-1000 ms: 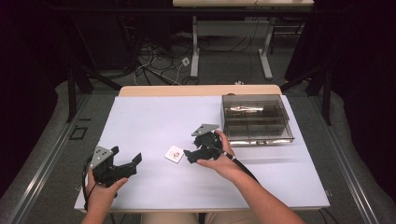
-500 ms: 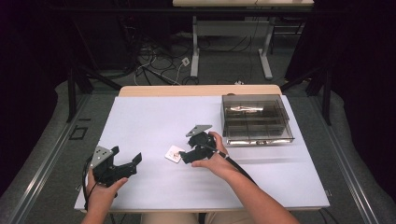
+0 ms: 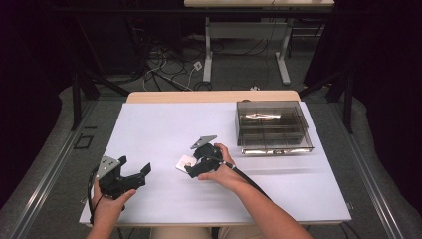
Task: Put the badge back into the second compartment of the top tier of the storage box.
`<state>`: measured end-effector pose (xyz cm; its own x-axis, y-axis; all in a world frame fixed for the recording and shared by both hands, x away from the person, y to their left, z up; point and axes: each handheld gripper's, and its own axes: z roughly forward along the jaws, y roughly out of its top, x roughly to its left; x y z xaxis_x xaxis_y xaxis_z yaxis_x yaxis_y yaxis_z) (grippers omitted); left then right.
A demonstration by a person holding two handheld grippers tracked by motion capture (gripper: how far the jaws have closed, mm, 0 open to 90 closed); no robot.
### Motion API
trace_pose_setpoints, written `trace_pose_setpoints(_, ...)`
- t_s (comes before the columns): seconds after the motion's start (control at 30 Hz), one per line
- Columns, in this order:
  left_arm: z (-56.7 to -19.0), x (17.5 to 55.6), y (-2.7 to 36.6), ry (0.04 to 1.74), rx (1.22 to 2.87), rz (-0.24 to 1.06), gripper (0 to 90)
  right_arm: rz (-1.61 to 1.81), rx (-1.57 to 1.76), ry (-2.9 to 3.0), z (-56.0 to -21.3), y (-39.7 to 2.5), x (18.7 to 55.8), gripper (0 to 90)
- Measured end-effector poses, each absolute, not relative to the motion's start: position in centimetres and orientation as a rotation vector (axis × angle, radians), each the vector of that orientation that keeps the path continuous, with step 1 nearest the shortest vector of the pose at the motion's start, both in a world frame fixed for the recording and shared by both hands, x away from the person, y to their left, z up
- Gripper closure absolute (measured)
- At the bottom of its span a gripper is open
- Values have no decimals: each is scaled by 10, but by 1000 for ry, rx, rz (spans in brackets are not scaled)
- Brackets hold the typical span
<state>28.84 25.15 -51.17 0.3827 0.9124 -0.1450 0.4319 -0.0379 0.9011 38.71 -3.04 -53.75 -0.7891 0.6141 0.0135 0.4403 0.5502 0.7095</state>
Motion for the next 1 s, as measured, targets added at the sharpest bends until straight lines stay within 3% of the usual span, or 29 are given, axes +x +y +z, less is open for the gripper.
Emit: trace_pose_setpoints(1.0, -512, 288, 252, 1215, 1644, 602, 58, 1080, 823, 2584, -560, -6, 399, 154)
